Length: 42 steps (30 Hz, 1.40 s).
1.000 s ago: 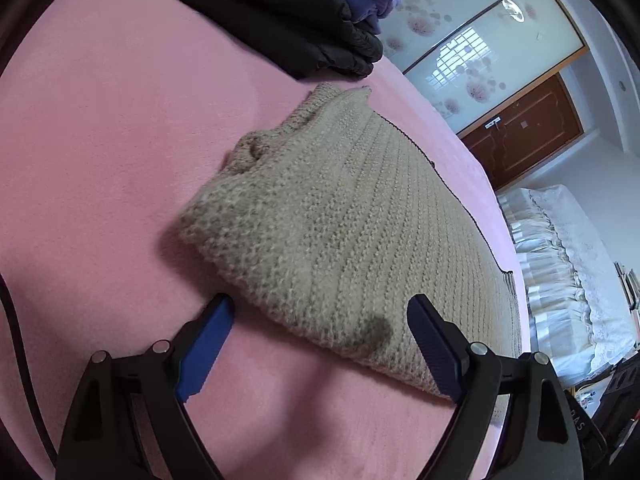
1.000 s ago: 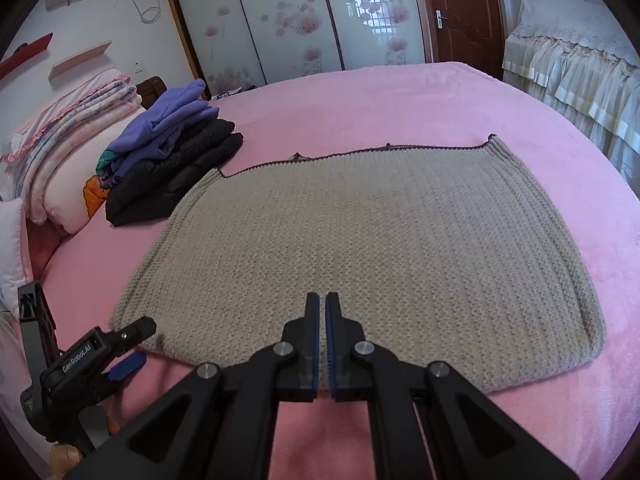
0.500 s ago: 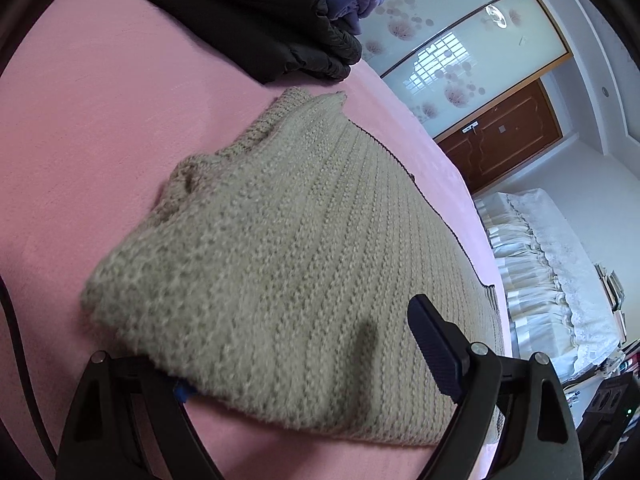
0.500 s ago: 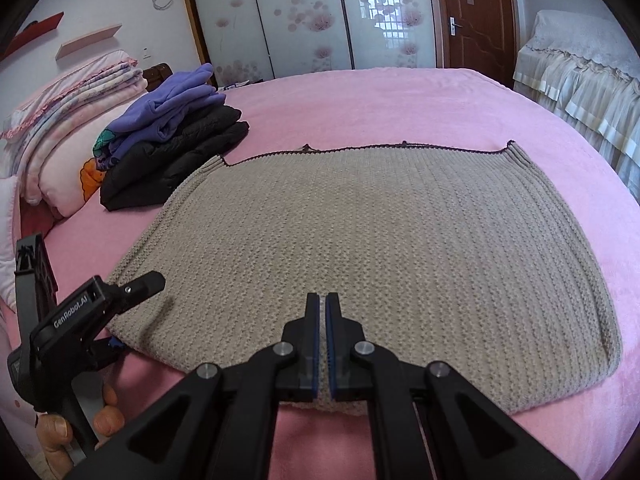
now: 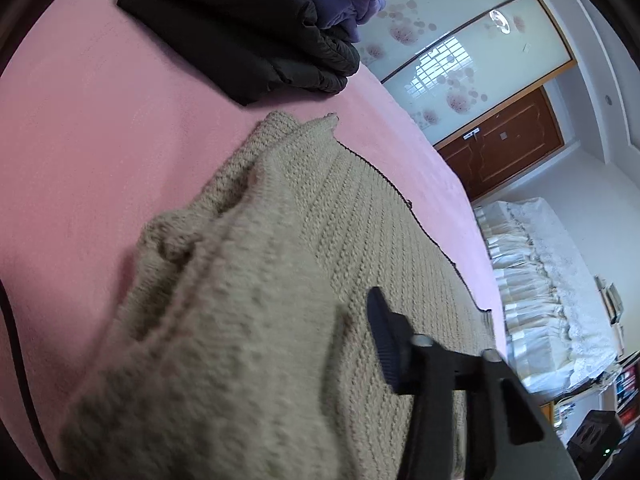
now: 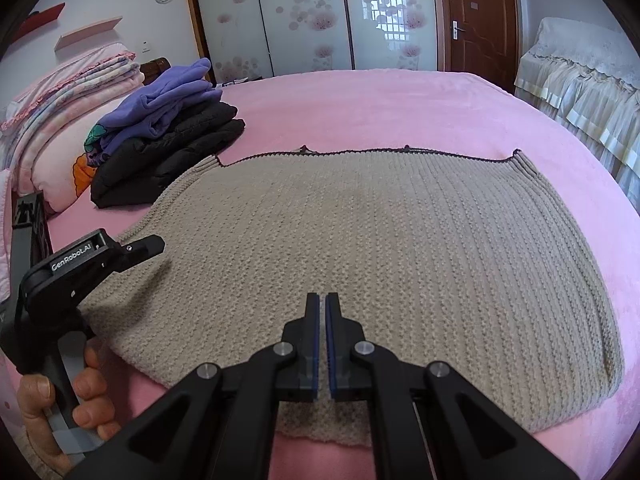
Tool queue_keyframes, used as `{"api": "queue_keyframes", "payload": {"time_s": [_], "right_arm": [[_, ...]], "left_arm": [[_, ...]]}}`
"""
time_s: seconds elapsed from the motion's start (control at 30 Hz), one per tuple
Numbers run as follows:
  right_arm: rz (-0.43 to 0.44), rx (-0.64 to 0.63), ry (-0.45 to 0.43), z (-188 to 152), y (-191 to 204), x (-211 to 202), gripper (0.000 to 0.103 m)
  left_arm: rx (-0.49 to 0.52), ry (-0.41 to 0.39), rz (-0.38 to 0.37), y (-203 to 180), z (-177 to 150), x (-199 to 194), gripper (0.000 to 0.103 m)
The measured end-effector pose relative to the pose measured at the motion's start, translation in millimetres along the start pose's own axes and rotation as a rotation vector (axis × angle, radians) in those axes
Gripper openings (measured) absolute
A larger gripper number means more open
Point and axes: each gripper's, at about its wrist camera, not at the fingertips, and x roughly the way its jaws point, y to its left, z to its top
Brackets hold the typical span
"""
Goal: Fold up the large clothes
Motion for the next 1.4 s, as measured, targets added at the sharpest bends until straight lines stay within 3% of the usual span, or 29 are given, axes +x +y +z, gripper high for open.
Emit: {"api": "queue_keyframes", "payload": {"time_s": [0.13,0.27,0.47,0.6,0.7,0.77,0.93,1.1,1.2,1.33,1.4], "right_arm": [[-0.006,-0.012,-0.007,8,3,6,0.003],[0.007,-0.031,0.001,13,9,16,0.003],[0.019,-0.049,0.122,2,13,51,0.003],[0.025,-0.076,0.125,-3,13,50,0.003],[0.101,-0.011,0.124,-2,-5,34,0.003],[0.107,0.034,0.099,-2,-23,18,0.003],[0.008,0.125,0.002,-7,-89,-34,0.003],[-0.157,0.222,-0.032,-25,-159,-73,0.003],[-0.197,0.291,-0.029,-39,-194,-89,0.003],[-0.235,0.327,-0.014,-55,-222,-102,0.003],[-0.226,0.347,-0.006,-61,-232,-105,0.003]], "left_arm": [[0.075,-0.023,0.021,-9,1,-11,0.019],[0.174,-0.095,0.040,-39,0,-32,0.018],[0.383,-0.176,0.041,-112,-11,-51,0.018],[0.536,-0.212,0.057,-167,-26,-53,0.018],[0.610,-0.218,0.047,-208,-36,-50,0.017],[0.647,-0.209,0.032,-238,-44,-44,0.017],[0.733,-0.157,-0.011,-296,-87,-18,0.017],[0.753,-0.035,-0.060,-334,-144,34,0.017],[0.793,0.073,-0.007,-338,-185,74,0.018],[0.917,0.085,0.096,-329,-228,94,0.018],[0.948,0.081,0.107,-326,-233,91,0.023]]}}
